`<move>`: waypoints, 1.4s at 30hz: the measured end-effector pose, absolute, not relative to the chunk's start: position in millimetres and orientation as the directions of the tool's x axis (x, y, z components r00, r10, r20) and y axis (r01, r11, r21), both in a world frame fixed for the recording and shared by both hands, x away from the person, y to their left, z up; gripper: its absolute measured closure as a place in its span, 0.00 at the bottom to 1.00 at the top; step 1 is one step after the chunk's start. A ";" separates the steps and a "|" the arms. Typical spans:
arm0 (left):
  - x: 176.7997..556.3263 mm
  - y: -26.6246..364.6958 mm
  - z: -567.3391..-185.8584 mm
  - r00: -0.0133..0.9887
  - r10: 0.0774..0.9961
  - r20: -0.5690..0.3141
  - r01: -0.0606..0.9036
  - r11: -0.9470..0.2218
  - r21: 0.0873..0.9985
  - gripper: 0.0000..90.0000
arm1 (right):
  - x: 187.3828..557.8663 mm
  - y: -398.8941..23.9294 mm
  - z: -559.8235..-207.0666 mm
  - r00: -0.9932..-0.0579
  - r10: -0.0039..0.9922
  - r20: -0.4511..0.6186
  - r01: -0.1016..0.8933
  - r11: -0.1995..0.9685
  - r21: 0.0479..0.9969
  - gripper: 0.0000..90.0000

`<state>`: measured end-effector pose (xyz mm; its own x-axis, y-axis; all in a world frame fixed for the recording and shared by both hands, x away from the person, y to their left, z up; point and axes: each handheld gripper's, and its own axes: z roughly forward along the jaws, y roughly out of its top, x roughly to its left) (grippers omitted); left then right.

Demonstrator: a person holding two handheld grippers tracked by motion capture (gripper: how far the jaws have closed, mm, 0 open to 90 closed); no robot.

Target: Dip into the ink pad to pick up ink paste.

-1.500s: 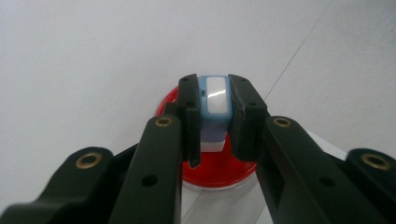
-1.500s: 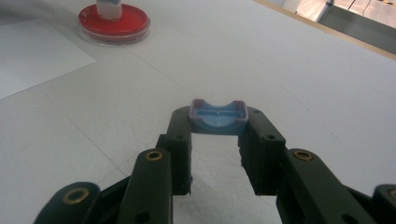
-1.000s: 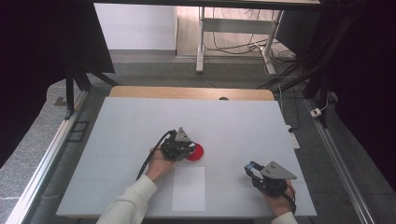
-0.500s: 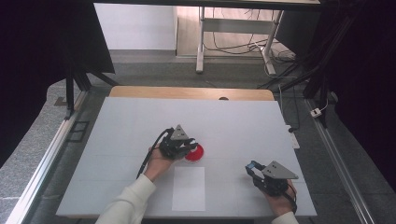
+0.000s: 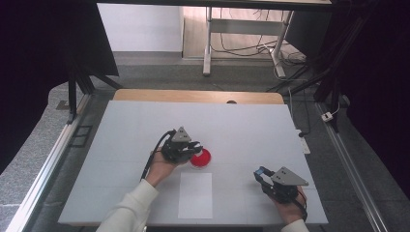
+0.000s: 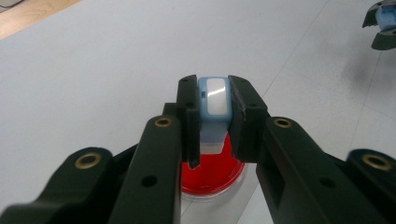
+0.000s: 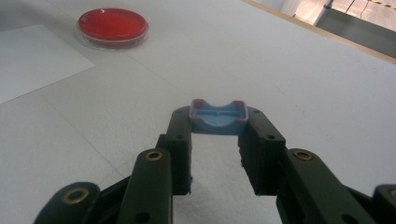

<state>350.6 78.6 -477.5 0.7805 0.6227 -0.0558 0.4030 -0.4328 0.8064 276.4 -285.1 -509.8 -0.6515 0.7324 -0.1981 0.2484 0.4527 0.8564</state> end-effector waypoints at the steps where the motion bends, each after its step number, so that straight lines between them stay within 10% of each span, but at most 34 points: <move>1: 350.3 78.9 -476.7 0.783 0.620 -0.056 0.401 -0.433 0.807 0.84 | 276.4 -285.2 -509.7 -0.651 0.733 -0.198 0.249 0.452 0.857 0.72; 42: 362.6 67.3 -504.2 0.764 0.645 -0.018 0.446 -0.508 0.737 0.84 | 276.8 -282.4 -511.2 -0.657 0.726 -0.204 0.247 0.462 0.852 0.72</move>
